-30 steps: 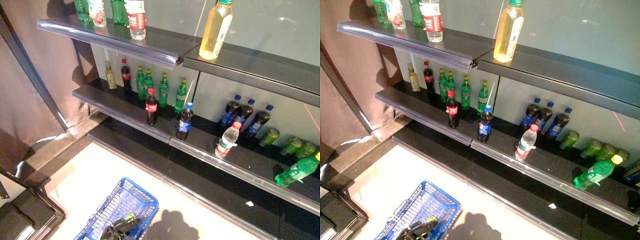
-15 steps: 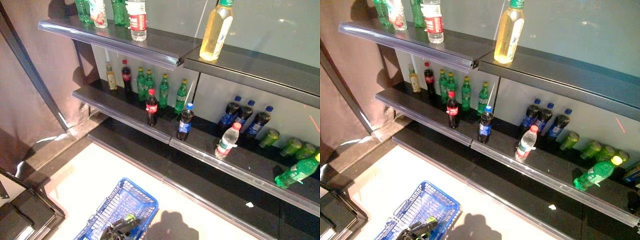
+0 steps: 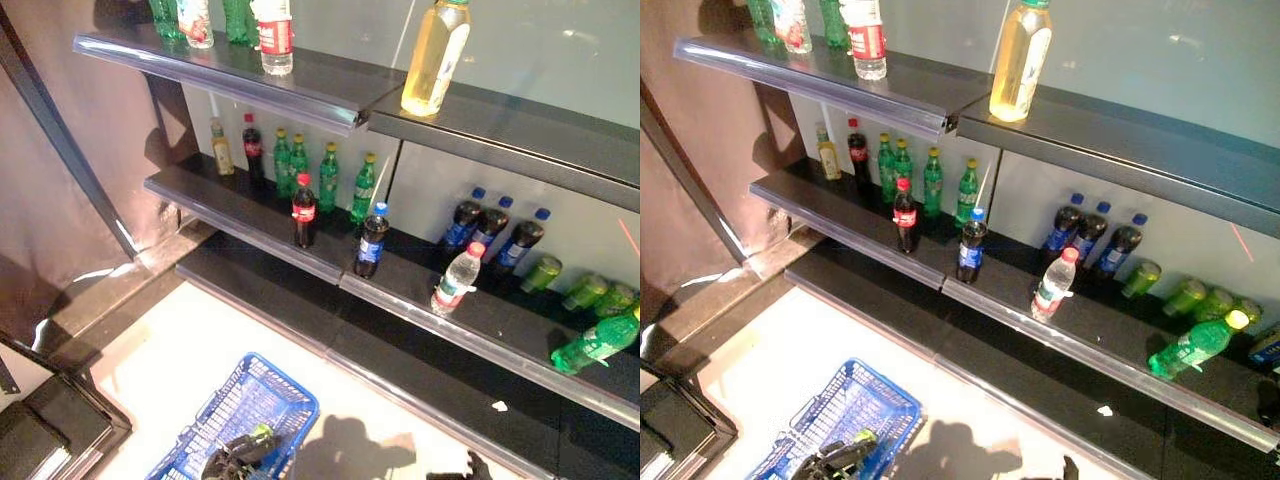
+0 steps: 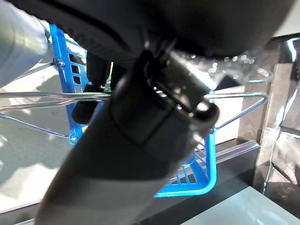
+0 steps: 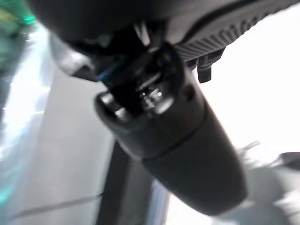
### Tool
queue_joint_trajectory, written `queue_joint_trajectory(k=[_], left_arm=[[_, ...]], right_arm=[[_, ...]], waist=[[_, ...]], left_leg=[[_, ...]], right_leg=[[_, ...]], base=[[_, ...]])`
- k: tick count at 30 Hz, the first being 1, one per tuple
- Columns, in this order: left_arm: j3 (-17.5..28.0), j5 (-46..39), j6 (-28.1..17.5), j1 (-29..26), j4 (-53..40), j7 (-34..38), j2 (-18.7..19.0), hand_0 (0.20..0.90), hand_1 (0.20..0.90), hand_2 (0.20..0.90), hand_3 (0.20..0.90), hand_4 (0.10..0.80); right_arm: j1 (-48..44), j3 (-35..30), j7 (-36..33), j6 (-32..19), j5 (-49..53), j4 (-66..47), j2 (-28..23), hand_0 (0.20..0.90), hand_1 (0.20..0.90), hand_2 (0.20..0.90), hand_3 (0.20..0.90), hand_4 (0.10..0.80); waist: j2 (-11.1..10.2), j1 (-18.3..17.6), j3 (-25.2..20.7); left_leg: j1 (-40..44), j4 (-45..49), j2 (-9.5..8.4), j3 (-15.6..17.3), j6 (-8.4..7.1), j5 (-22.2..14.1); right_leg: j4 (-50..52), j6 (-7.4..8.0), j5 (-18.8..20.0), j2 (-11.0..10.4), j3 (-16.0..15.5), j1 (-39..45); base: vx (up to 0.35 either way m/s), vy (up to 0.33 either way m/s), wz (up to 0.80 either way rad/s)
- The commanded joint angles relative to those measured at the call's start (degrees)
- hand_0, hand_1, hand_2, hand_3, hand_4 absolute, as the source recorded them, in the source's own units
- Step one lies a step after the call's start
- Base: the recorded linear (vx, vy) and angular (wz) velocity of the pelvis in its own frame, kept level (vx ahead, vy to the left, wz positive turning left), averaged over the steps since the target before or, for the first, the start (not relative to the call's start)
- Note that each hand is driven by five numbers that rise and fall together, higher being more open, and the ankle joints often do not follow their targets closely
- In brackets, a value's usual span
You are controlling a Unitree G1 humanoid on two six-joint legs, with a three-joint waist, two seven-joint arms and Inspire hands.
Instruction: Pick up the drink and place into the basket.
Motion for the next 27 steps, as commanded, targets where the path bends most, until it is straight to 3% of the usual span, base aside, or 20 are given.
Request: queue_joint_trajectory(k=[1,12,17,27], left_arm=[[-2.38,2.76,-2.7,0.46,-2.84,0.49,1.7,0.3,0.3,0.3,0.2,0.1],[-1.79,3.77,-1.92,3.69,-5.14,0.53,2.23,0.3,0.3,0.3,0.2,0.1],[-1.52,3.4,-2.85,5.29,-5.3,0.3,1.36,0.3,0.3,0.3,0.2,0.1],[-0.68,2.4,-4.45,7.86,-5.17,-0.64,0.85,0.3,0.3,0.3,0.2,0.1]], right_arm=[[-2.09,0.28,-2.17,-1.21,-4.04,-12.25,-4.75,0.9,0.9,0.9,0.9,0.8],[1.82,-0.23,-2.08,1.57,-4.71,-47.44,-12.37,0.9,0.9,0.9,0.9,0.8],[2.45,-5.16,-8.56,-1.08,-6.02,-59.8,-14.22,0.9,0.9,0.9,0.9,0.8],[2.8,-12.12,-20.58,-5.32,-9.46,-69.95,-16.29,0.9,0.9,0.9,0.9,0.8]], waist=[[1.94,3.75,1.26],[1.85,3.23,0.79],[2.31,2.65,0.67],[3.45,2.08,1.37]], left_leg=[[1.31,0.33,1.83,2.51,-0.63,-3.87],[1.48,0.33,1.49,2.03,-0.58,-3.85],[1.78,0.33,1.56,2.6,-0.46,-4.22],[2.33,0.33,2.03,3.28,-0.47,-3.88]], right_leg=[[3.1,2.38,3.81,-2.36,-0.08,-5.99],[2.74,2.66,4.17,-2.58,-0.21,-5.9],[3.06,2.9,3.98,-2.72,0.32,-6.39],[5.37,2.67,2.87,-2.79,0.72,-8.15]], base=[[0.021,-0.023,0.07],[0.039,-0.002,0.09],[0.041,0.02,0.01],[0.053,0.026,0.01]])
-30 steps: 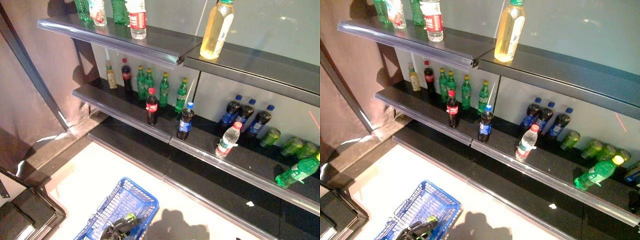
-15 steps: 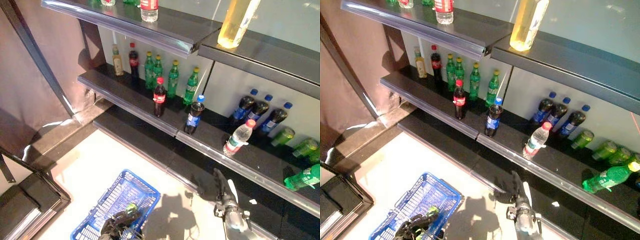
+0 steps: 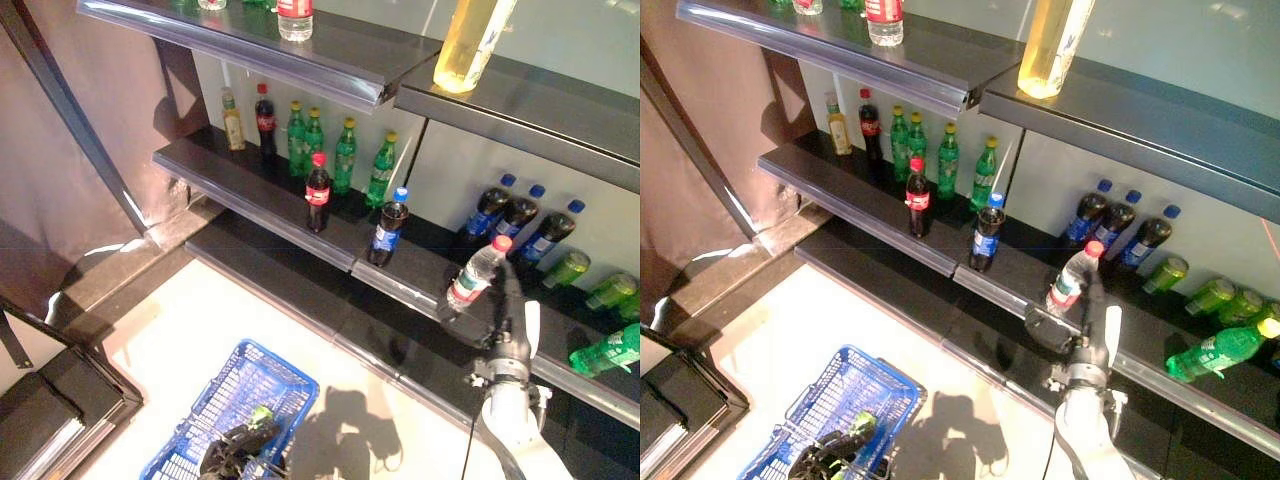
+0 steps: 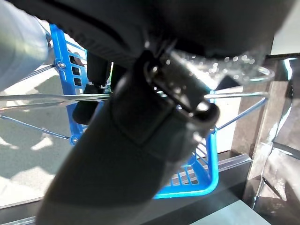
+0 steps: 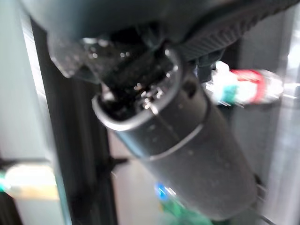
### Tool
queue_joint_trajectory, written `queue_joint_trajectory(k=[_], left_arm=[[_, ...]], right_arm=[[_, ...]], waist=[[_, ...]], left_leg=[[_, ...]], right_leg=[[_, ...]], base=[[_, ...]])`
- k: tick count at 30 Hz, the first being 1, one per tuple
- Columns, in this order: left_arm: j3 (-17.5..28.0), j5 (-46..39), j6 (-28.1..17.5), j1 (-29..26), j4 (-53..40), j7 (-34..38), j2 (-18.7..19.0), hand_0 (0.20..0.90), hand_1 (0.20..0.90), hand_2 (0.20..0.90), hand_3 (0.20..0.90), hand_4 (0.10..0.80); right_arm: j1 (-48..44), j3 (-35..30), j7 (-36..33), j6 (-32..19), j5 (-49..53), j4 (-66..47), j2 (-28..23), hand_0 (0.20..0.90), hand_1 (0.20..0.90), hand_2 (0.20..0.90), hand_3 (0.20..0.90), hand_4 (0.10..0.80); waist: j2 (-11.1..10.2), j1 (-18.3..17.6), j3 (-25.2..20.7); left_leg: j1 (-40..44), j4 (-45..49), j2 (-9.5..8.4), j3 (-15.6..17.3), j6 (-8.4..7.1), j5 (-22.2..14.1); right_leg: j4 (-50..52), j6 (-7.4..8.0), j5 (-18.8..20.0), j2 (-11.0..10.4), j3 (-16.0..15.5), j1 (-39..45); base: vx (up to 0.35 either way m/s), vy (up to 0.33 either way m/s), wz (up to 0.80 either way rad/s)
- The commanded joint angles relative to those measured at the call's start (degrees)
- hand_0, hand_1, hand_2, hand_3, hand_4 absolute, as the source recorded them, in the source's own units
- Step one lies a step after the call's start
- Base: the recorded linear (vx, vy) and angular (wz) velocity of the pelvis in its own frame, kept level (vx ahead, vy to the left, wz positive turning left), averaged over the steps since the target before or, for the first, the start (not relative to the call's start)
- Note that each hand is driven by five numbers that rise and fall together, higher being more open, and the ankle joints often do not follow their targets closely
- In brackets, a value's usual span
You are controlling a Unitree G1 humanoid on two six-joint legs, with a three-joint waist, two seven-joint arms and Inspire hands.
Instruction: Pick up the drink and place into the basket.
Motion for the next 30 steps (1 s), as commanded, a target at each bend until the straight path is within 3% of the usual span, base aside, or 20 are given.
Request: queue_joint_trajectory(k=[1,12,20,30], left_arm=[[-3.09,2.1,-3.92,5.48,0.04,-0.68,1.0,0.3,0.3,0.3,0.2,0.1],[-6.59,-1.1,-3.3,4.63,-4.3,1.09,0.77,0.3,0.3,0.3,0.2,0.1],[-9.85,-6.5,-4.64,-2.15,-6.26,2.23,1.92,0.3,0.3,0.3,0.2,0.1],[-11.6,-10.19,-7.44,-5.4,-8.79,1.78,2.28,0.3,0.3,0.3,0.2,0.1]], right_arm=[[-2.91,-4.83,-6.0,-7.96,-6.07,-9.68,-5.2,0.9,0.9,0.9,0.9,0.8],[-5.87,-5.07,-10.73,-8.24,-5.38,-11.87,-8.59,0.9,0.9,0.9,0.9,0.8],[-18.26,-2.36,-17.99,-8.42,-5.23,-8.08,-11.51,0.9,0.9,0.9,0.9,0.8],[-32.11,-0.74,-27.32,-3.59,-6.88,-2.72,-11.9,0.9,0.9,0.9,0.9,0.8]], waist=[[3.67,1.74,-1.19],[5.21,1.26,2.11],[5.27,1.56,9.96],[6.32,2.56,17.29]], left_leg=[[3.15,0.32,2.81,3.99,-0.87,-3.98],[-0.14,3.45,1.95,2.38,-0.73,-3.77],[-9.62,13.82,0.99,1.28,-0.61,-5.06],[-16.81,17.46,-0.47,1.65,0.32,-4.19]], right_leg=[[5.51,2.49,2.73,-1.93,2.26,-8.72],[12.78,1.13,-0.11,-1.5,2.0,-13.74],[23.36,-0.96,-2.6,-1.92,1.87,-23.15],[28.81,-1.37,-2.34,-3.14,2.59,-30.66]], base=[[0.0,0.0,0.0],[-0.011,0.055,0.0],[-0.131,0.03,0.05],[-0.071,0.029,-0.09]])
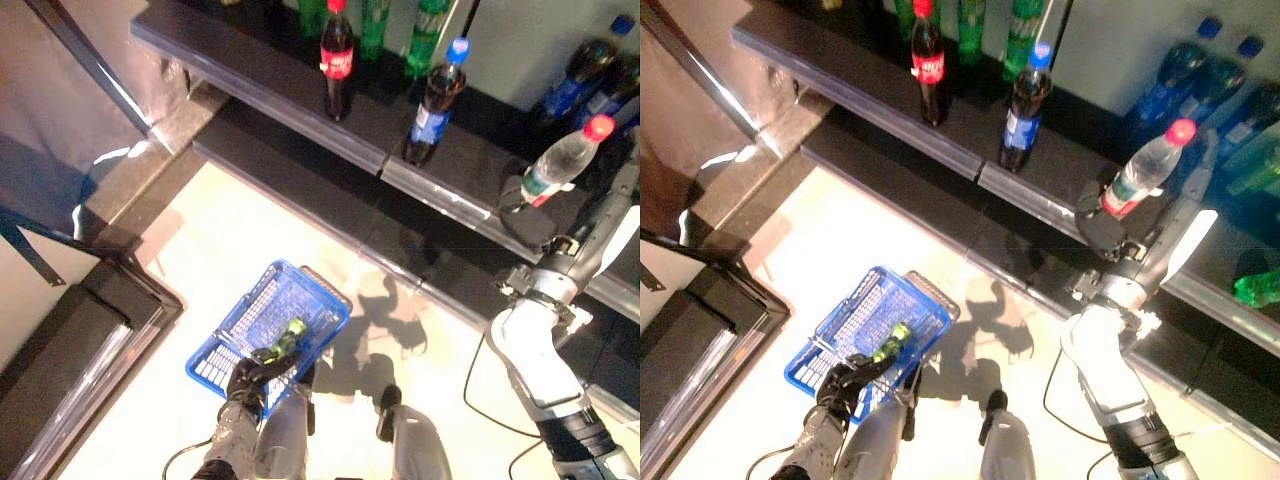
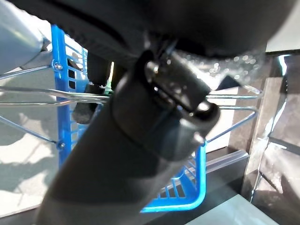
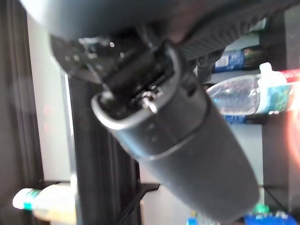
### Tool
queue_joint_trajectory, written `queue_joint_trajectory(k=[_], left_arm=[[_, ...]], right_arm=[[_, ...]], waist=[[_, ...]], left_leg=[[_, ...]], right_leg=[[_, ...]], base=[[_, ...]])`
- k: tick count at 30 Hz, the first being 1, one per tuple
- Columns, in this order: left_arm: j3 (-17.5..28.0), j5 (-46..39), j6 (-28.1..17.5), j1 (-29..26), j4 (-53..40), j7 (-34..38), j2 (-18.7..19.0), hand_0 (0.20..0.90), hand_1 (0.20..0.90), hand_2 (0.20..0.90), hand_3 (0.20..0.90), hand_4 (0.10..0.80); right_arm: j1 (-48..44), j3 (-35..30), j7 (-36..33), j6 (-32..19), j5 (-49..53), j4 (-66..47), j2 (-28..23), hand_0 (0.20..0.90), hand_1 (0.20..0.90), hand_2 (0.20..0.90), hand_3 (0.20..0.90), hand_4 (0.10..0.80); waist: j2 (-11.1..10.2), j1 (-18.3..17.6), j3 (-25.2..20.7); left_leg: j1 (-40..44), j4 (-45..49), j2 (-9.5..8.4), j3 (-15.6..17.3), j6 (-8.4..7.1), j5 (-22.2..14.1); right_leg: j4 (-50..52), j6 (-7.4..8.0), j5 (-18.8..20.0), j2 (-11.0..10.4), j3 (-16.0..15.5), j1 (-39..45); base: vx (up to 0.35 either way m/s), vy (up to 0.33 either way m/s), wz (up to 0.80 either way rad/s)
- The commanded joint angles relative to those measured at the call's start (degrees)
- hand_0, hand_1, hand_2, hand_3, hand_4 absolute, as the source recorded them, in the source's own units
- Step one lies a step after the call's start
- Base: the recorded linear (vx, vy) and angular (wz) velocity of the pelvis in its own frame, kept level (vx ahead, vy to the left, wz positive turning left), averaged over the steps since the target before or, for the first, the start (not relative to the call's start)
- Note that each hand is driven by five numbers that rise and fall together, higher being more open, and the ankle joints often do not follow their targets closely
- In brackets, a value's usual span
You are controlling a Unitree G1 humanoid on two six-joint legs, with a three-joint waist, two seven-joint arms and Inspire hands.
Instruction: Pick up the drink and place into the basket.
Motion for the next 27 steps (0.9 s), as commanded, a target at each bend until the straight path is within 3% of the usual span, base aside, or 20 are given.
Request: queue_joint_trajectory(k=[1,9,19,27], left_arm=[[-2.61,-0.31,-1.61,6.5,-0.45,1.22,1.7,0.3,0.3,0.3,0.2,0.1],[-1.95,-0.56,-1.54,6.29,-2.62,0.28,1.48,0.3,0.3,0.3,0.2,0.1],[-1.63,0.24,-0.52,6.28,-5.06,0.45,1.5,0.3,0.3,0.3,0.2,0.1],[-2.19,0.18,0.28,6.02,-5.43,0.06,2.48,0.3,0.3,0.3,0.2,0.1]], right_arm=[[-6.61,-1.08,-5.18,-1.83,-4.69,-2.06,-4.66,0.9,0.9,0.9,0.9,0.8],[-12.3,-2.6,-8.96,-0.4,-3.91,3.27,-4.26,0.9,0.9,0.9,0.9,0.8],[-17.69,-3.09,-5.48,-0.17,-1.14,6.69,-3.77,0.9,0.9,0.9,0.9,0.8],[-27.58,-2.96,-3.74,-0.43,4.74,13.93,-5.82,0.9,0.9,0.9,0.9,0.8]], waist=[[0.23,0.73,-0.73],[0.96,1.25,1.79],[1.7,2.22,3.82],[2.64,3.8,4.63]], left_leg=[[0.26,4.47,0.34,0.12,-0.57,-5.38],[-1.73,6.47,0.16,1.0,-0.21,-5.59],[-2.8,7.47,0.02,0.4,0.02,-5.52],[-3.59,7.09,-0.44,0.16,0.15,-5.22]], right_leg=[[0.73,-0.8,5.5,0.52,-0.7,-5.28],[1.62,-0.89,5.51,-0.09,-0.36,-6.51],[1.78,-1.46,5.34,0.04,-0.59,-6.36],[1.19,-1.55,5.62,-0.32,-1.07,-6.72]], base=[[-0.022,0.021,-0.2],[0.002,0.007,-0.08],[0.028,-0.02,-0.03],[0.023,-0.007,-0.01]])
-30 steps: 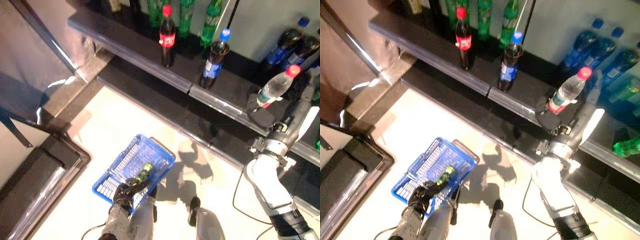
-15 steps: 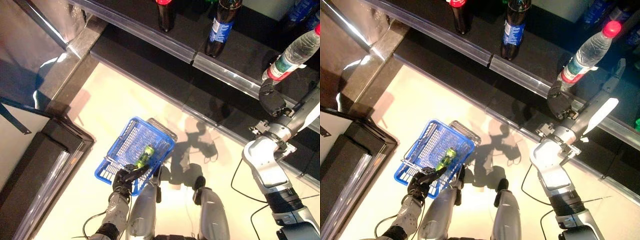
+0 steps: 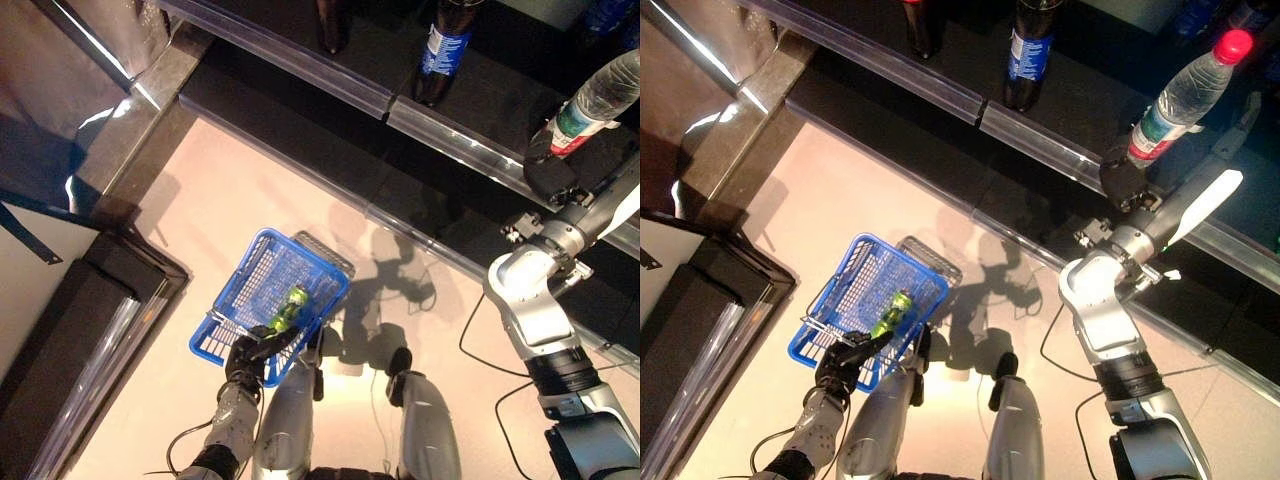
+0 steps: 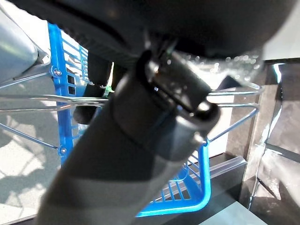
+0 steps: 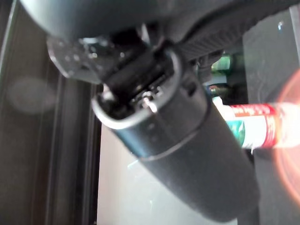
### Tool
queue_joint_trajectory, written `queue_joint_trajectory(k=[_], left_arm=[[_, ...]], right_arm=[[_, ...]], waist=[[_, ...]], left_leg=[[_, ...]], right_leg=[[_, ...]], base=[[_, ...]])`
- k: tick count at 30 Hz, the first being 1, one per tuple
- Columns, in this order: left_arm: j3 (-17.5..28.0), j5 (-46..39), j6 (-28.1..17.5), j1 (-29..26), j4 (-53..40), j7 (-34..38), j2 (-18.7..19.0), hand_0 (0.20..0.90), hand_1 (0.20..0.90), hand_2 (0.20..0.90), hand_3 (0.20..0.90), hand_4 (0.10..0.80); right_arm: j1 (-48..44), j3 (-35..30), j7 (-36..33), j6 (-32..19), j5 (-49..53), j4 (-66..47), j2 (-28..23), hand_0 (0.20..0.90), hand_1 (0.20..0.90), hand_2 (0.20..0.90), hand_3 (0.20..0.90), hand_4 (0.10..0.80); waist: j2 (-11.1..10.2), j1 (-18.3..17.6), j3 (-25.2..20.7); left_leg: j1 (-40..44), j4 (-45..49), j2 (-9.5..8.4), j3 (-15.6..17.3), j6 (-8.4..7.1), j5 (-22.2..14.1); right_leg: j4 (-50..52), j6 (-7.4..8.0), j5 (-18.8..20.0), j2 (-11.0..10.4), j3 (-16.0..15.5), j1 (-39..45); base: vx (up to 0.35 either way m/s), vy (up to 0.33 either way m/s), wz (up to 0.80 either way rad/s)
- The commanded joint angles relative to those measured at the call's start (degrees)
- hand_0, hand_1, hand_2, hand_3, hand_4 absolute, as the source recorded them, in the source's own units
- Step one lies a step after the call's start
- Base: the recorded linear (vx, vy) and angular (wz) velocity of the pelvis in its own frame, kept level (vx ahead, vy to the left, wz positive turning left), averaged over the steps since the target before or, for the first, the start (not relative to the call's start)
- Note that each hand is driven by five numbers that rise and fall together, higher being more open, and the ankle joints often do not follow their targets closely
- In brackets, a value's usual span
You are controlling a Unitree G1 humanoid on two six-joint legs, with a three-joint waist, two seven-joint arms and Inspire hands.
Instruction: Pick up the drink and place into the basket.
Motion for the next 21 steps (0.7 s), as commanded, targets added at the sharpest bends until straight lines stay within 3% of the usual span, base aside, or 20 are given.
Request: queue_joint_trajectory(k=[1,12,21], left_arm=[[-2.48,1.55,0.01,7.59,-1.22,0.25,2.11,0.3,0.3,0.3,0.2,0.1],[-3.94,-0.62,1.02,5.29,-0.96,-0.87,3.58,0.3,0.3,0.3,0.2,0.1],[-5.34,-2.45,1.6,4.76,-3.32,0.24,5.55,0.3,0.3,0.3,0.2,0.1]], right_arm=[[-10.51,-3.07,1.13,-3.02,1.98,-1.56,-6.21,0.9,0.9,0.9,0.9,0.8],[-20.53,-2.2,3.06,-7.5,15.62,12.93,-6.98,0.9,0.9,0.9,0.9,0.8],[-27.44,-0.46,3.96,-10.52,19.05,23.9,-10.55,0.9,0.9,0.9,0.9,0.8]], waist=[[0.45,1.63,-0.38],[1.1,3.0,-0.38],[1.26,4.03,-0.38]], left_leg=[[-0.42,4.46,-1.09,-1.64,-0.26,-5.17],[-3.51,5.48,-1.87,-1.77,0.47,-5.41],[-6.62,5.9,-2.39,-2.11,1.17,-5.62]], right_leg=[[-1.98,-1.07,5.44,-0.35,-3.49,-1.8],[-2.4,-0.81,6.39,-1.07,-3.41,-4.32],[-2.55,-0.11,7.23,-1.17,-3.15,-7.26]], base=[[0.033,0.002,-0.02],[0.039,0.005,0.0],[0.016,-0.005,0.0]])
